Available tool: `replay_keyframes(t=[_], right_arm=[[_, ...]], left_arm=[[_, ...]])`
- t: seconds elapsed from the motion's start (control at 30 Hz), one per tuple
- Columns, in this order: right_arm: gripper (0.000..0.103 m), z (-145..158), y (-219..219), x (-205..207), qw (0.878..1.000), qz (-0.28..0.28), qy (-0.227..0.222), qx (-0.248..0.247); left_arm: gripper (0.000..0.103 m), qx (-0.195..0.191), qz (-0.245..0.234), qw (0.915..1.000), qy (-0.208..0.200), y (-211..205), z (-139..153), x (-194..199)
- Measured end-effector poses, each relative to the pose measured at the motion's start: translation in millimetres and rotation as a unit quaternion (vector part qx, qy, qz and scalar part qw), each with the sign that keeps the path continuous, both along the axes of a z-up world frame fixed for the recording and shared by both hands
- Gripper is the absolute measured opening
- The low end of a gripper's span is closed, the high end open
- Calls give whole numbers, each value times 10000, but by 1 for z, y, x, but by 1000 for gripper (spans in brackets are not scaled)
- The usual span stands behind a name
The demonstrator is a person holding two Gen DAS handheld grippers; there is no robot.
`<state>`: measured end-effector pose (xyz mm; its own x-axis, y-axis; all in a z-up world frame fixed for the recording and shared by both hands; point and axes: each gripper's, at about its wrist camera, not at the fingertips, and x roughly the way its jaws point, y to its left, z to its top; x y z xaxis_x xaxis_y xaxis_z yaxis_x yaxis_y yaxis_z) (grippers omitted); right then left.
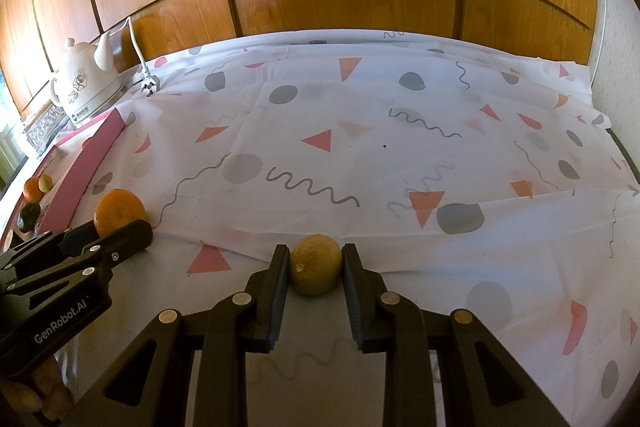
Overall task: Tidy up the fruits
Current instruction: 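Carry the orange toward the tray with the left tool while the right tool carries the yellow fruit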
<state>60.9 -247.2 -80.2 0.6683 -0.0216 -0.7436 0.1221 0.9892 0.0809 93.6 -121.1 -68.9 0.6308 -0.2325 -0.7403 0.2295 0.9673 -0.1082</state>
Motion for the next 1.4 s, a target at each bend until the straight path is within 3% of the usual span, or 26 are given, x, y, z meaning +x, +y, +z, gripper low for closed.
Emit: replay_keyframes(t=[0.87, 0.97, 1.17, 1.4], right_arm=[[27, 0, 0, 0, 10000, 6, -13, -22], [27, 1, 2, 0, 9999, 3, -6, -128], [26, 2, 5, 1, 9998, -8, 9, -200], [26, 3, 14, 4, 9987, -35, 114, -502]], left_arm=[[36, 148, -22, 9999, 23, -2, 6, -5], [36, 27, 6, 10000, 82, 3, 15, -10], [36, -53, 5, 9998, -211, 19, 46, -24], [36, -44, 294, 9993, -221, 57, 58, -34]])
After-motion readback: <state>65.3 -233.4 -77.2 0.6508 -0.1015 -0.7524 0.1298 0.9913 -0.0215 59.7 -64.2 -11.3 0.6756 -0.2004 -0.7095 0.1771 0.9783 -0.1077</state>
